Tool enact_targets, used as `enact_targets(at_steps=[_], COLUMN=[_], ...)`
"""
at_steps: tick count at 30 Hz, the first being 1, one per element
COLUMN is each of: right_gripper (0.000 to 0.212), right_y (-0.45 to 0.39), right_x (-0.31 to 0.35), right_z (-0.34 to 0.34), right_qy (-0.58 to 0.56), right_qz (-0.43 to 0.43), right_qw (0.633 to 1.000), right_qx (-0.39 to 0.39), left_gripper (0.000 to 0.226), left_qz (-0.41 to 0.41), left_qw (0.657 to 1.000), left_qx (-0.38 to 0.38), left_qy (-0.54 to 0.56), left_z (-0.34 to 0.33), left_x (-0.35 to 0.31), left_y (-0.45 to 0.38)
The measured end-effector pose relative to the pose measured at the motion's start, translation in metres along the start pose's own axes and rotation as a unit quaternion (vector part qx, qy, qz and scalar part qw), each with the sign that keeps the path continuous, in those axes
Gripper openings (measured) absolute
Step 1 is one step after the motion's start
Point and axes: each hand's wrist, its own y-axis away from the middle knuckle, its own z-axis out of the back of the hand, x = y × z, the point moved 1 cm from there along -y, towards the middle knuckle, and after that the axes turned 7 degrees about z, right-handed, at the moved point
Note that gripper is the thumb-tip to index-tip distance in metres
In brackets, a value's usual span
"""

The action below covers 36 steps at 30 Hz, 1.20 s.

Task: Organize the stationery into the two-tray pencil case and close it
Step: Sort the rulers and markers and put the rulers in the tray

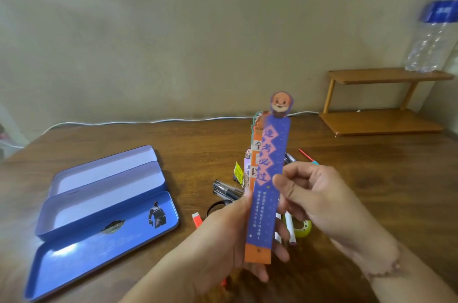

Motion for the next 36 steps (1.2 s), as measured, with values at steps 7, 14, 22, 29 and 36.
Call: enact_targets(at_steps=[7,14,22,29,36], right_gripper=[0.027,0.036,0.046,0.051,0.106], right_y=[0.000,0.001,0.004,0.000,0.015], right_x=[-0.007,-0.019,-0.014,-0.022,-0.020], right_z=[0.001,-0.005,-0.001,-0.005,-0.015], right_qy=[0.228,0.241,0.324,0.571,0.626], right_qz=[0.075,0.081,0.098,0.011,-0.027], right_qw=[0.970,0.966,0.940,0.820,0.744], right_qx=[-0.042,-0.041,-0.042,0.025,0.230], left_gripper=[0.055,0.059,0.052,0.056,0.056], left_qz=[0.033,0.059,0.048,-0.004,0.001], left_qw=[0.999,0.992,0.994,0.982,0.978], left_qx=[-0.017,-0.078,-0.092,-0.161,-0.178], left_qy=[-0.004,0.079,0.034,0.096,0.108], left_z=[0.004,0.005,0.021,0.048,0.048], left_x=[0.006,0.008,-0.003,-0.023,-0.022], left_y=[-0.002,0.000,0.009,0.016,0.016])
